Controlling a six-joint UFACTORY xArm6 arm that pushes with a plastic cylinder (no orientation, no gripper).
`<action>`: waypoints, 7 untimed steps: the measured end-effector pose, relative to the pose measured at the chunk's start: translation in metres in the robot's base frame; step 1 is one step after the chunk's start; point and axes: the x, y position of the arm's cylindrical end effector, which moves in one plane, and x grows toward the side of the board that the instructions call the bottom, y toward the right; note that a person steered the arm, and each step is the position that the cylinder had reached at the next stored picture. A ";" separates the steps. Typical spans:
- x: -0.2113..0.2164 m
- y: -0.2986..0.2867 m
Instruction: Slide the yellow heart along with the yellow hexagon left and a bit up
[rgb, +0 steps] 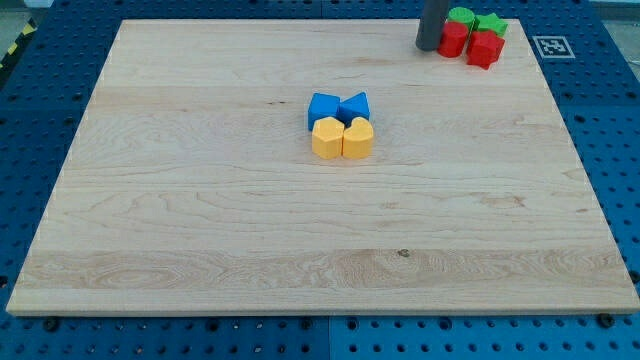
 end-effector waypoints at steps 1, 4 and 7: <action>0.004 -0.003; 0.028 -0.021; 0.092 -0.028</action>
